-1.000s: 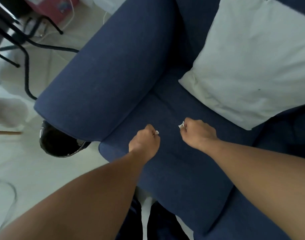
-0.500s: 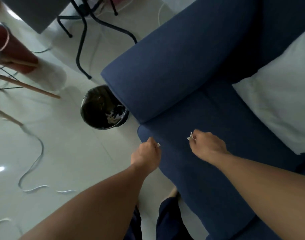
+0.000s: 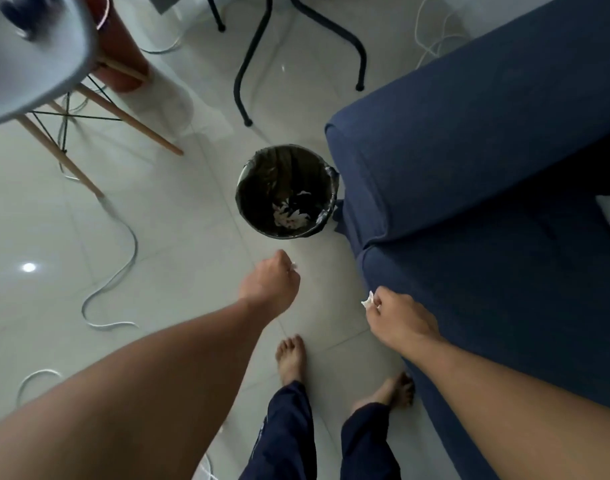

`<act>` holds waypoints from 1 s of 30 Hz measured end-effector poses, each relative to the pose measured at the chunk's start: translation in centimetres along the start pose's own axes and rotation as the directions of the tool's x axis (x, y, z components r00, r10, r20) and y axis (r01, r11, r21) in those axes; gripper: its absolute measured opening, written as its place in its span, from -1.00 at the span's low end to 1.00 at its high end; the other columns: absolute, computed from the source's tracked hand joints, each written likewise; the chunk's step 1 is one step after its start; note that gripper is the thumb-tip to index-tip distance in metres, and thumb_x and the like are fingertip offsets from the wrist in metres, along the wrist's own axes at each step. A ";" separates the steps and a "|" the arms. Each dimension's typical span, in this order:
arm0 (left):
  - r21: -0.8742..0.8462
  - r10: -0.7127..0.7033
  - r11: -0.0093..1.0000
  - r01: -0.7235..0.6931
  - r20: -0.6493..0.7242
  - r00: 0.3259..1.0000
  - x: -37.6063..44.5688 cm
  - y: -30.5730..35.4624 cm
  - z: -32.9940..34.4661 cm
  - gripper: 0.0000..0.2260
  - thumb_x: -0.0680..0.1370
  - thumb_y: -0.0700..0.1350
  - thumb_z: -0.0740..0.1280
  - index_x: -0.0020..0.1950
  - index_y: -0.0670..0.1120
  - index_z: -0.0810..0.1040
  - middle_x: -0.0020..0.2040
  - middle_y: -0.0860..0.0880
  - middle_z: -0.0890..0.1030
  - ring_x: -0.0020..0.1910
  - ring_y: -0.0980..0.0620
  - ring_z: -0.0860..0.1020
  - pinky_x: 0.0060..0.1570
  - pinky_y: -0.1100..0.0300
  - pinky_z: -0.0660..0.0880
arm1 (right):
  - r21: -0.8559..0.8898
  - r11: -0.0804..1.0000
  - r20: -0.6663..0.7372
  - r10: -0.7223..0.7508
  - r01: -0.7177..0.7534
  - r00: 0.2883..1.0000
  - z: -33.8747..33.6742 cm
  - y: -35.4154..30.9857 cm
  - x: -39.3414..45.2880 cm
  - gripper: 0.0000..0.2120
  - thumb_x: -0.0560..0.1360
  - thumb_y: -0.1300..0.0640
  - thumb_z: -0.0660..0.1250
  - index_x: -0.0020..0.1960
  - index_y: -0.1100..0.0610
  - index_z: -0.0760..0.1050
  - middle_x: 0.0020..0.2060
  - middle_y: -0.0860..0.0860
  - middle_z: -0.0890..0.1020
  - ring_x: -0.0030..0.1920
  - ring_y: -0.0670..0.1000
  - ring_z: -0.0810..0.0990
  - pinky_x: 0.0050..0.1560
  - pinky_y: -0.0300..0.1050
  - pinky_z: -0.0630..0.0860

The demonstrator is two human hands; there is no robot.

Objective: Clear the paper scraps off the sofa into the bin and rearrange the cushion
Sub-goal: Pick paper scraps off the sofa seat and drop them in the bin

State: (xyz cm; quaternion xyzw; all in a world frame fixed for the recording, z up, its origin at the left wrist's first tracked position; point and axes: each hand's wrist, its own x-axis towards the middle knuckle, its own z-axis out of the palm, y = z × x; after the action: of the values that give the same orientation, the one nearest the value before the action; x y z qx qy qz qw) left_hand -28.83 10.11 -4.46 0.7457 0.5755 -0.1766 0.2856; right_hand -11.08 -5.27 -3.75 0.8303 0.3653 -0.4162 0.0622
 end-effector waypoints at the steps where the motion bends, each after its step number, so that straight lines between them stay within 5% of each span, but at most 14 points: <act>1: -0.003 0.001 1.000 -0.001 -0.007 1.000 0.9 -0.5 -0.6 -0.76 0.64 0.00 0.16 0.24 -0.05 0.48 0.17 -0.10 0.60 0.11 -0.19 0.56 -0.10 0.08 0.36 | -0.012 1.000 0.006 0.002 -0.002 1.000 0.3 -0.7 0.3 -0.82 0.65 -0.08 0.12 -0.08 -0.04 0.37 0.03 0.02 0.64 -0.06 0.16 0.56 -0.15 -0.04 0.43; 14: -0.064 0.046 0.997 -0.053 -0.103 0.994 9.8 -1.5 -6.7 -0.79 0.64 0.00 0.17 0.19 -0.05 0.47 -0.15 0.01 0.47 -0.23 -0.06 0.46 -0.42 0.14 0.24 | -0.043 0.998 -0.002 -0.039 0.039 0.999 0.1 -7.2 4.0 -0.75 0.68 -0.12 0.11 -0.04 0.00 0.42 -0.05 0.03 0.64 -0.06 0.17 0.59 -0.08 0.03 0.57; 21: -0.112 0.080 0.990 -0.083 -0.030 0.996 11.8 -3.0 -6.5 -0.48 0.60 0.03 0.26 0.55 0.06 0.23 0.30 -0.04 0.59 0.16 -0.15 0.57 -0.05 0.04 0.50 | 0.008 0.999 -0.069 -0.049 0.049 0.996 -1.6 -11.3 7.0 -0.78 0.64 -0.14 0.17 -0.05 -0.02 0.42 -0.01 0.01 0.64 -0.01 0.19 0.60 -0.03 0.04 0.54; 30: -0.129 0.043 0.991 -0.039 0.023 0.999 10.2 -7.9 -5.1 -0.53 0.59 0.03 0.26 0.49 0.00 0.32 0.27 -0.05 0.59 0.24 -0.13 0.54 0.11 0.02 0.51 | -0.023 0.995 -0.165 -0.096 0.094 0.982 -4.9 -17.2 10.1 -0.86 0.64 -0.03 0.17 0.02 -0.01 0.46 -0.02 0.02 0.60 -0.03 0.16 0.57 -0.05 0.04 0.53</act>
State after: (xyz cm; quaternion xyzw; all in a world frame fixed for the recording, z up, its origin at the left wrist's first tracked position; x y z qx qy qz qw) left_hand -33.93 22.43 -8.37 0.7351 0.5664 -0.1430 0.3441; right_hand -15.29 14.83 -4.56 0.8432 0.4115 -0.3454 0.0179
